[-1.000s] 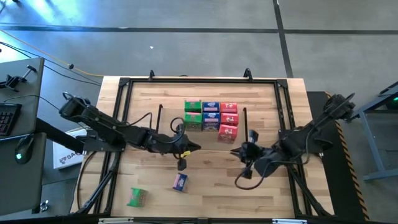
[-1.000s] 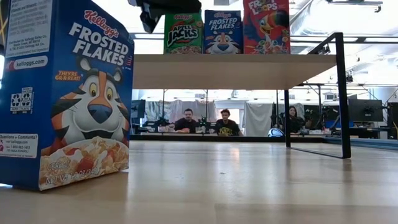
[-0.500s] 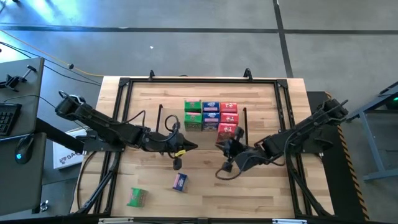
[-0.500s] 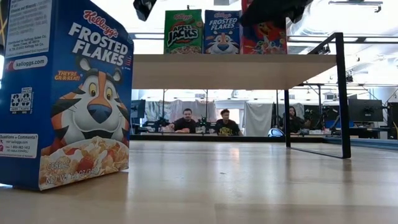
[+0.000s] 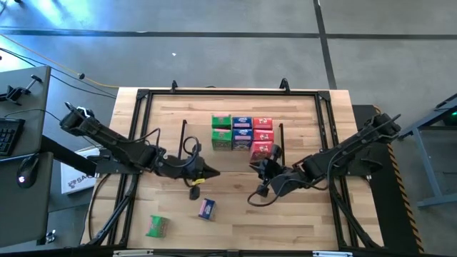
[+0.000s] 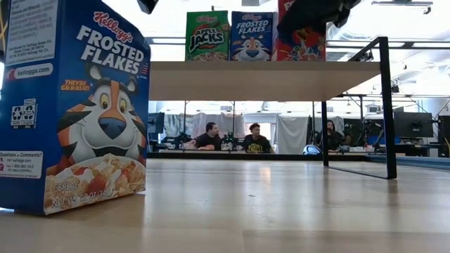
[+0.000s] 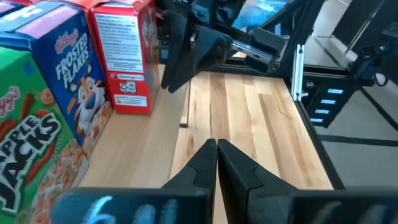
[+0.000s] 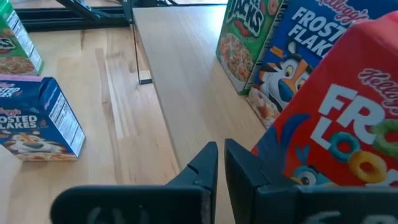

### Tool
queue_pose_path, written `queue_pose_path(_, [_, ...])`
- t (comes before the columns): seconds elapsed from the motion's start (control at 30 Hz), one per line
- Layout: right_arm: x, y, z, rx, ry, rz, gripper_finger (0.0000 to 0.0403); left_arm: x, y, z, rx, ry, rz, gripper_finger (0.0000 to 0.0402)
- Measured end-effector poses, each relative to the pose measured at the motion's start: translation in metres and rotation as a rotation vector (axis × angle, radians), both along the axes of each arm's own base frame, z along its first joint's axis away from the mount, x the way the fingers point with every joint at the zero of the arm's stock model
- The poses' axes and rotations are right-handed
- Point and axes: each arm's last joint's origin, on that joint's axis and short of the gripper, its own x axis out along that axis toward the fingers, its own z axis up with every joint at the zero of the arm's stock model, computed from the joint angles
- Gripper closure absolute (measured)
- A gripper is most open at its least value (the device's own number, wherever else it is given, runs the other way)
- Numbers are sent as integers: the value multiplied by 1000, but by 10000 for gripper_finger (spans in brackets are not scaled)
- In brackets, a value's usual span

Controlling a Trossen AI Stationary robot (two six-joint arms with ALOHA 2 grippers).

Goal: Stack cereal on shelf
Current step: Put the red cereal box on the shelf aligned with the other red cereal box

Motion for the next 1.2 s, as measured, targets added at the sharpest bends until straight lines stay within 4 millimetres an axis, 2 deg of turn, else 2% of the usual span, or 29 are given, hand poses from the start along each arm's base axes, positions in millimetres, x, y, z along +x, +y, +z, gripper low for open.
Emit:
queue_pose_path(0.23, [-2,2,3,22,-19,-1,387,-2,-4,-1,-7,9,-12,397])
queue_pose_path(0.5, [1,8,9,48,-67,74,387,-4,-5,-3,-2,27,-10,397])
queue_pose_path(1.2, [-7,0,0,53,-28,-94,387,-9,-7,-9,-43,102,12,397])
